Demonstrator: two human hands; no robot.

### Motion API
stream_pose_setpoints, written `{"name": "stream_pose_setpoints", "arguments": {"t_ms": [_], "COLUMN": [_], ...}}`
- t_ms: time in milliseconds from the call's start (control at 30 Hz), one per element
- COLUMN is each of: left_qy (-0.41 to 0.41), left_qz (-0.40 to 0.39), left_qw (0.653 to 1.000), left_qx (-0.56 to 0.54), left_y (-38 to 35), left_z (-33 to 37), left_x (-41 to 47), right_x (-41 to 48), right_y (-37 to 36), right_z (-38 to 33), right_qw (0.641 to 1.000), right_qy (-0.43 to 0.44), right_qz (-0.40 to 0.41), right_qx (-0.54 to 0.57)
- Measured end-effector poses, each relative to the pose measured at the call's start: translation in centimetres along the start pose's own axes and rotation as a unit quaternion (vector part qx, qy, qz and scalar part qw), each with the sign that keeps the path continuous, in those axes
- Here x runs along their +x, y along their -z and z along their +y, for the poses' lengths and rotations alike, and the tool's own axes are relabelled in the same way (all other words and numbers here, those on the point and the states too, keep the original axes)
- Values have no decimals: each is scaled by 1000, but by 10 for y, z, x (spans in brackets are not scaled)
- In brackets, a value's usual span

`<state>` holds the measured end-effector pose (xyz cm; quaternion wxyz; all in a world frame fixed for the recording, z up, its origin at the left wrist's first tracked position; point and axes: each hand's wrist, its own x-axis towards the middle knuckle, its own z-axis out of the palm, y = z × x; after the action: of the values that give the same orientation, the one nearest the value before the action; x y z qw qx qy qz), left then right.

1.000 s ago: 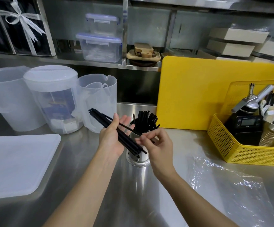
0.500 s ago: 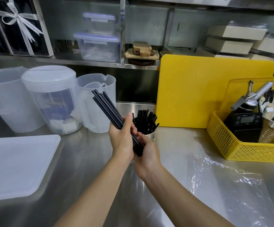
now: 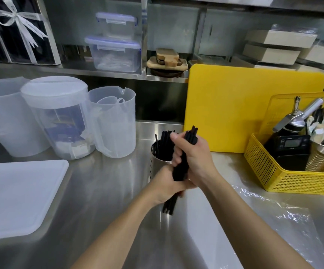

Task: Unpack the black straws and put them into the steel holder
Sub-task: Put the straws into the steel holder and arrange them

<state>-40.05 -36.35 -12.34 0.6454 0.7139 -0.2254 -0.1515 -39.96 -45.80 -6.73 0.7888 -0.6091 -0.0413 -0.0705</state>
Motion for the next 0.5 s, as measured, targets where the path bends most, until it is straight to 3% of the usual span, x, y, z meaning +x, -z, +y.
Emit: {"name": "stream_pose_setpoints", "arguments": {"t_ms": [100, 267, 367, 500], "left_qy": [5, -36, -33, -16], "left_qz": [12, 252, 376, 425], "left_qw": [1000, 962, 917, 893], "left_qx": [13, -99, -132, -150], "left_y": [1, 30, 53, 67], "left_z": [1, -7, -19, -30], "left_x": [4, 4, 8, 9], "right_x": [10, 36, 51, 69], "right_y": [5, 25, 30, 22], "right_z": [-14, -62, -66, -39], "right_qw": [994, 971, 965, 971], "right_qy": [62, 176, 197, 173], "right_qz": [72, 122, 142, 164], "right_qx": [55, 109, 99, 23]}}
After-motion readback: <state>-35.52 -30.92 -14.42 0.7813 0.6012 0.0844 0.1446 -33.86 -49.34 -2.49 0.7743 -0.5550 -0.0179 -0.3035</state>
